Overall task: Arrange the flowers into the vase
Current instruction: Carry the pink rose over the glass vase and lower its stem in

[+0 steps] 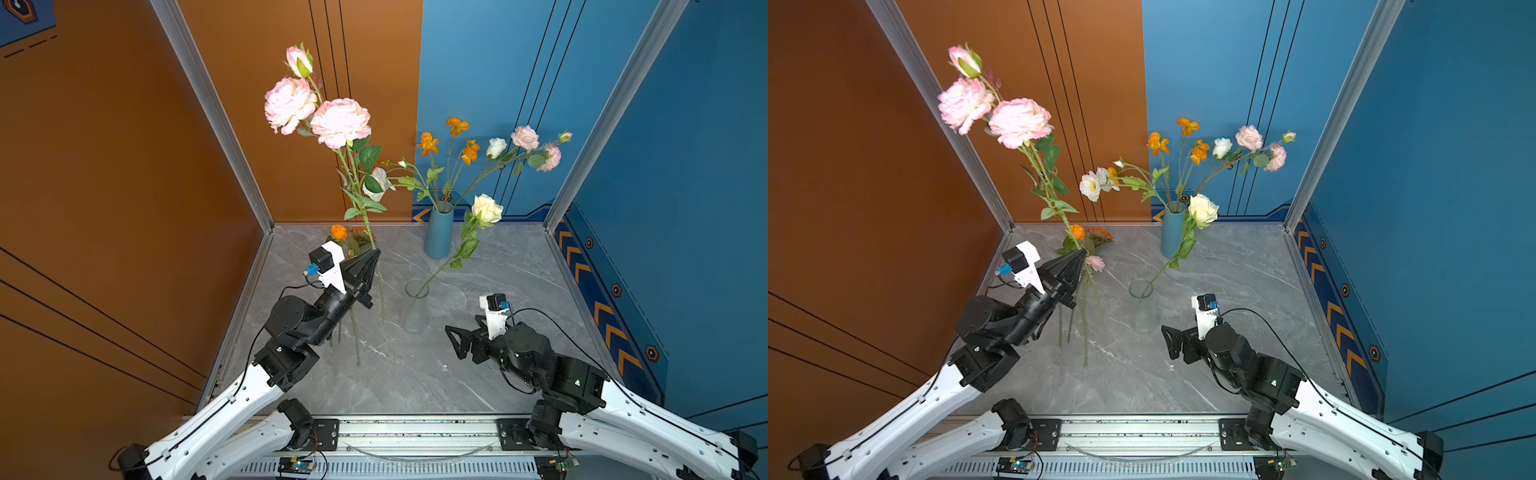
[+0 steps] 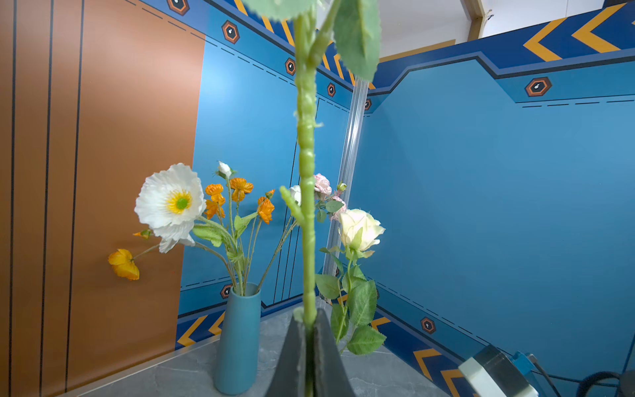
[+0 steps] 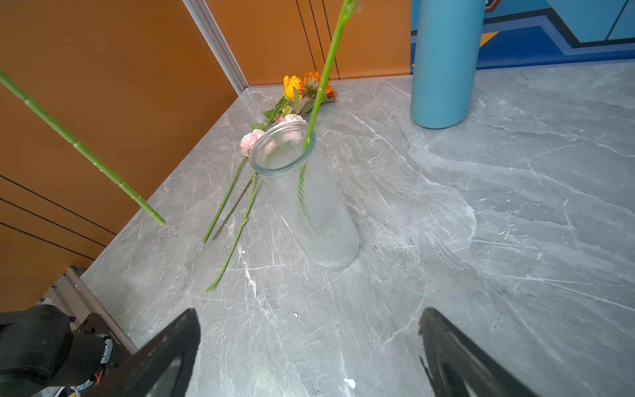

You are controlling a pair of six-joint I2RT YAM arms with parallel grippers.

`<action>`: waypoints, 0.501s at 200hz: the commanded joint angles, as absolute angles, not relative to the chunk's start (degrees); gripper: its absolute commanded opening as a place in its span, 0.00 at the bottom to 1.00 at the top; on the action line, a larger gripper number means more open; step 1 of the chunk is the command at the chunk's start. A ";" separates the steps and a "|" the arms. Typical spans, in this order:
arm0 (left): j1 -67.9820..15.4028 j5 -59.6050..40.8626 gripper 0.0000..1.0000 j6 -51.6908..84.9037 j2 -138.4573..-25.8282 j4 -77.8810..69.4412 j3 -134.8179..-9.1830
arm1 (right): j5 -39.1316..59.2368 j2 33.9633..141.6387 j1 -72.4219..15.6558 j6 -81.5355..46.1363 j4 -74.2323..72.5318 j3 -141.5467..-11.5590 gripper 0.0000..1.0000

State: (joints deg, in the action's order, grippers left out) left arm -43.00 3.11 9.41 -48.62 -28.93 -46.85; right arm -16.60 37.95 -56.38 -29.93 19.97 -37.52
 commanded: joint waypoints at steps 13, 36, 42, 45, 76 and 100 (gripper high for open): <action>-45.03 5.81 0.00 5.43 -55.80 -43.90 -51.02 | -14.72 38.26 -54.85 -30.43 21.69 -37.16 1.00; -45.40 5.70 0.00 5.19 -60.65 -47.87 -53.44 | -13.94 38.86 -54.49 -30.32 21.69 -37.22 1.00; -45.52 5.66 0.00 5.19 -61.66 -48.51 -54.00 | -13.80 38.85 -54.48 -30.32 21.64 -37.18 1.00; -45.48 5.72 0.00 5.17 -62.17 -48.79 -54.27 | -13.71 38.85 -54.40 -30.25 21.63 -37.20 1.00; -45.77 6.18 0.00 4.63 -66.01 -51.34 -56.01 | -12.50 38.68 -54.06 -29.56 21.16 -36.83 1.00; -45.73 6.68 0.00 4.39 -68.51 -53.14 -56.26 | -11.28 39.15 -53.96 -28.69 19.85 -36.94 1.00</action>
State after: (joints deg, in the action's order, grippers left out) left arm -45.19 4.97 5.72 -66.92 -47.64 -54.57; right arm -13.26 38.85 -54.30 -29.85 20.58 -37.52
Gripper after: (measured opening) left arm 0.060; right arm 0.999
